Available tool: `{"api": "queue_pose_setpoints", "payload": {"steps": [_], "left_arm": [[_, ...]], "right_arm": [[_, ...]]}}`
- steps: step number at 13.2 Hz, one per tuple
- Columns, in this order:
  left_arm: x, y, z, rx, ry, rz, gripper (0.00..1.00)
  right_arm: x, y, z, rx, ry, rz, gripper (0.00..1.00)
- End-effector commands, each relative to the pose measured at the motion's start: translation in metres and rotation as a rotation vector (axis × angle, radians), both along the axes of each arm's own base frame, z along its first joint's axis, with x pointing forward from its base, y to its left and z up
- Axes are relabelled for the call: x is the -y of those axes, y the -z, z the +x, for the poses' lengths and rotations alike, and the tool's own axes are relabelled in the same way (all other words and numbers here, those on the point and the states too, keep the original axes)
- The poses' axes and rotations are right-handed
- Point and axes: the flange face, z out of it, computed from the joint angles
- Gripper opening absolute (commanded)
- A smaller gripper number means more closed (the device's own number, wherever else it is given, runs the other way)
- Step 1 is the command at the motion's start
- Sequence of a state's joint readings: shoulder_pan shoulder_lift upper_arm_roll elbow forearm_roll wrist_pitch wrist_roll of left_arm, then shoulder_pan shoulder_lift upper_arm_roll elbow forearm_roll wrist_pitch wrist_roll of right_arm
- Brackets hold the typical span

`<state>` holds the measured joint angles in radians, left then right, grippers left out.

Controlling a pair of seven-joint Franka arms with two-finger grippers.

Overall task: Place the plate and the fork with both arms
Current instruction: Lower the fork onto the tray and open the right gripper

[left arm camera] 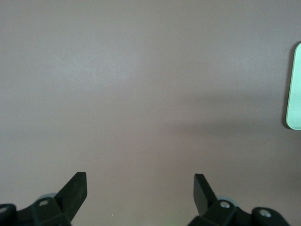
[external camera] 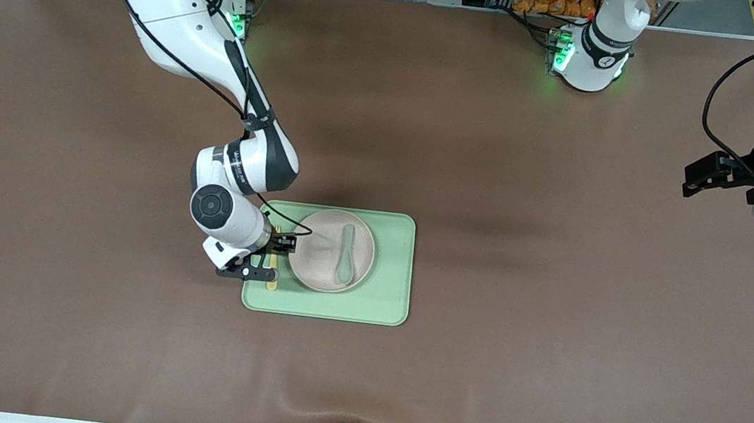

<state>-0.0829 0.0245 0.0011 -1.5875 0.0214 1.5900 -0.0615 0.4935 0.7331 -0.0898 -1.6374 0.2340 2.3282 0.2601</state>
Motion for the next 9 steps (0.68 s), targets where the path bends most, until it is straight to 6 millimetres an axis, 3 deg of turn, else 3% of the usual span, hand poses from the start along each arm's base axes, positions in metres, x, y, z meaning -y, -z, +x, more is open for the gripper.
{"api": "queue_pose_setpoints", "payload": {"steps": [1, 3, 6, 9], "left_arm": [[0.002, -0.001, 0.000, -0.006, -0.001, -0.006, 1.00], [0.002, -0.001, 0.001, -0.008, -0.001, -0.005, 1.00], [0.004, -0.001, 0.001, -0.008, 0.002, -0.005, 1.00], [0.005, 0.000, 0.001, -0.008, 0.002, -0.005, 1.00]], "right_arm": [[0.009, -0.007, 0.003, 0.009, 0.007, 0.015, 1.00], [0.022, -0.023, 0.011, 0.027, -0.020, 0.024, 1.00], [0.079, -0.057, 0.029, 0.013, -0.060, 0.042, 1.00], [0.135, -0.110, 0.038, 0.016, -0.064, 0.062, 1.00]]}}
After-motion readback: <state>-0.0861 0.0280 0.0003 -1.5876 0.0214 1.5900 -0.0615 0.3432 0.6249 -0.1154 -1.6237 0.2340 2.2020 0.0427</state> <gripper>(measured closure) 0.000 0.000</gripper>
